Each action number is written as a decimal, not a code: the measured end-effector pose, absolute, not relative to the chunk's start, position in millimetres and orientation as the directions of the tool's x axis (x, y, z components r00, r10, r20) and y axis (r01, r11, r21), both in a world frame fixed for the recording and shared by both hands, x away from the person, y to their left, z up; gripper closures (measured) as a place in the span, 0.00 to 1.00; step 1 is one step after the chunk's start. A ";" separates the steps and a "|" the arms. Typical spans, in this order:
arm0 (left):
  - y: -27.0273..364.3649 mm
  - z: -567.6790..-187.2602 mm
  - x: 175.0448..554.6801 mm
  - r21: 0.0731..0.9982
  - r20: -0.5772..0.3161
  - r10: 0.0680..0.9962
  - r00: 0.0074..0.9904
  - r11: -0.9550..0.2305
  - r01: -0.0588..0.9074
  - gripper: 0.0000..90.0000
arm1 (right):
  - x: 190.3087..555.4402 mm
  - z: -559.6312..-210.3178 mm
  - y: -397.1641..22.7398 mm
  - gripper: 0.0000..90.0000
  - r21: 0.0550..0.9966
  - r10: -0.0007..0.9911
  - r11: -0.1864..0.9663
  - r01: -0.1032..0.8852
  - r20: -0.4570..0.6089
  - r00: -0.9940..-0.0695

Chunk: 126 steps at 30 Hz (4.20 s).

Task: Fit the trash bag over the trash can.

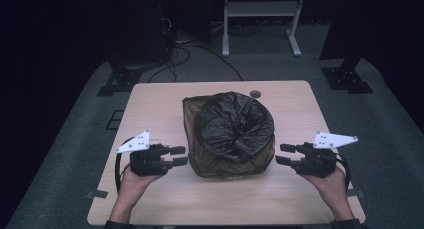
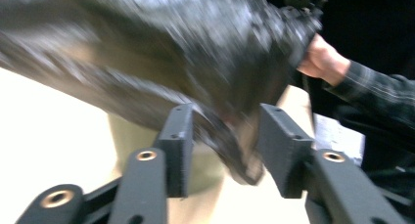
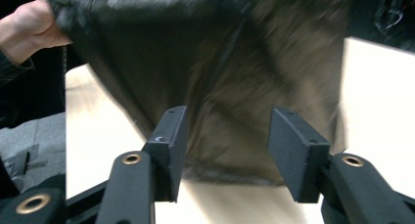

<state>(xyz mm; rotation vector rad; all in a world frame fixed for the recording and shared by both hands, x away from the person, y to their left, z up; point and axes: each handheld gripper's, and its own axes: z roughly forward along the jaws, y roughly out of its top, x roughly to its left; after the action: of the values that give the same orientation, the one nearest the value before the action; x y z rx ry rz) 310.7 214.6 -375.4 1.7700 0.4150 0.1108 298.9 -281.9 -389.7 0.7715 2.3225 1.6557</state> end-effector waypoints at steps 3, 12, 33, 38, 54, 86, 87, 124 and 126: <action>213.1 -361.5 322.5 0.966 -0.118 0.350 0.929 -0.175 0.189 0.52 | 309.4 -382.0 -280.5 0.49 0.927 0.495 0.237 0.289 0.141 -0.858; 198.6 -340.3 368.1 0.962 -0.089 0.327 0.941 -0.215 0.166 0.29 | 334.1 -373.7 -268.1 0.43 0.930 0.408 0.249 0.269 0.151 -0.900; 180.6 -369.8 381.1 0.941 -0.108 0.179 0.978 -0.300 0.158 0.41 | 341.9 -376.6 -264.2 0.55 0.937 0.370 0.258 0.235 0.129 -0.920; 184.2 -369.5 382.2 0.941 -0.108 0.188 0.976 -0.296 0.161 0.78 | 341.8 -375.4 -268.1 0.80 0.940 0.378 0.246 0.237 0.132 -0.916; 178.1 -411.3 375.3 0.893 -0.169 0.206 0.964 -0.382 0.238 1.00 | 341.7 -399.5 -271.1 1.00 0.903 0.421 0.301 0.306 0.162 -0.892; 181.9 -379.7 382.5 0.938 -0.082 0.179 0.980 -0.318 0.136 1.00 | 341.5 -373.7 -265.5 1.00 0.926 0.398 0.288 0.245 0.117 -0.910; 183.1 -380.4 382.4 0.937 -0.081 0.183 0.980 -0.321 0.137 1.00 | 341.6 -373.9 -265.9 1.00 0.925 0.399 0.289 0.247 0.118 -0.909; 185.4 -374.7 380.1 0.957 -0.079 0.208 0.975 -0.259 0.133 1.00 | 338.0 -376.1 -262.6 1.00 0.926 0.400 0.285 0.247 0.119 -0.909; 182.7 -381.1 380.7 0.940 -0.083 0.216 0.973 -0.306 0.148 1.00 | 338.0 -377.4 -261.6 1.00 0.918 0.409 0.308 0.249 0.108 -0.906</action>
<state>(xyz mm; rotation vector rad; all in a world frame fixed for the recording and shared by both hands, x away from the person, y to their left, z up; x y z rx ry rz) 380.7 182.7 -381.1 1.8891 0.2636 0.0687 338.0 -261.6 -377.4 0.6137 2.4191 1.6576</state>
